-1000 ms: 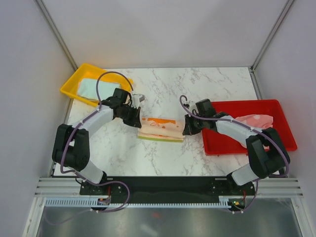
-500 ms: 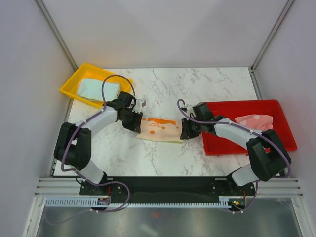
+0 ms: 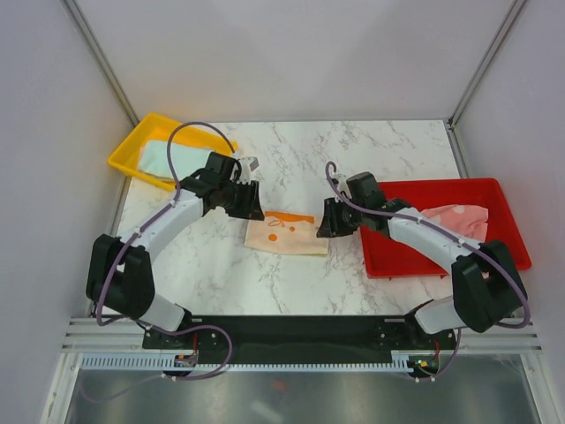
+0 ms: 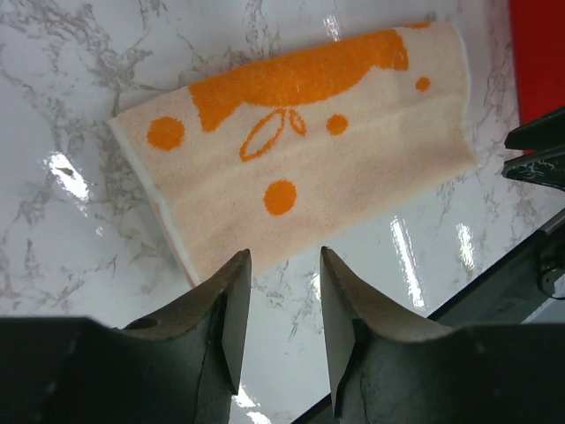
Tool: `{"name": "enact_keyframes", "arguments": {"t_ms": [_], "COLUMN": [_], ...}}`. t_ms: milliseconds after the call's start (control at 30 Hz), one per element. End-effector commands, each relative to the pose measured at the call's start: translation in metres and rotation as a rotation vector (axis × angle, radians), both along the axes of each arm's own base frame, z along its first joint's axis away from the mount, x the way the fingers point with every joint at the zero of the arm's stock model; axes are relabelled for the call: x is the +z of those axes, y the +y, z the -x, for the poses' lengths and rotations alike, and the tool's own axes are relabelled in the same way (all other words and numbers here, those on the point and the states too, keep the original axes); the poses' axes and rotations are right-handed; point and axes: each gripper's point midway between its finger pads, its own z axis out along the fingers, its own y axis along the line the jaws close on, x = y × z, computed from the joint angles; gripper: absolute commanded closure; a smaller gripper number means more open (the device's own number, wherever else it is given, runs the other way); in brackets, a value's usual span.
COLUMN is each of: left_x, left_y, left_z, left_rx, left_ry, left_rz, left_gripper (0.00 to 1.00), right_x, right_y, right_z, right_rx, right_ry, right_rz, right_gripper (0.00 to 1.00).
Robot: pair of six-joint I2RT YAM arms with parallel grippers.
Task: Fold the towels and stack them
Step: Fold the towel
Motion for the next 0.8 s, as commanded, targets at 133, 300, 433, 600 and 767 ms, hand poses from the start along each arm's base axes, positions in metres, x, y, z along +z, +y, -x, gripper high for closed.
{"name": "enact_keyframes", "arguments": {"t_ms": [133, 300, 433, 600, 767], "left_x": [-0.071, -0.067, -0.025, -0.017, -0.048], "left_y": [0.006, 0.007, 0.005, 0.026, 0.018], "left_z": [-0.009, -0.025, -0.044, -0.048, -0.031], "left_rx": [0.182, 0.254, 0.245, 0.223, 0.165], "left_ry": [0.189, 0.191, 0.115, 0.067, 0.169], "left_rz": [-0.025, -0.002, 0.041, -0.062, -0.028], "left_gripper": [0.58, 0.58, 0.53, 0.44, 0.42], "right_x": [-0.046, -0.080, -0.058, -0.023, -0.043], "right_y": [0.010, 0.001, 0.000, 0.004, -0.004], "right_z": [-0.001, 0.008, 0.000, -0.015, -0.026], "right_rx": [-0.023, -0.021, -0.026, -0.030, -0.049], "right_ry": [0.045, 0.084, 0.034, -0.036, -0.046], "right_rz": [-0.046, 0.011, 0.014, 0.001, 0.087], "right_gripper": [0.66, 0.66, 0.65, 0.64, 0.64]}}
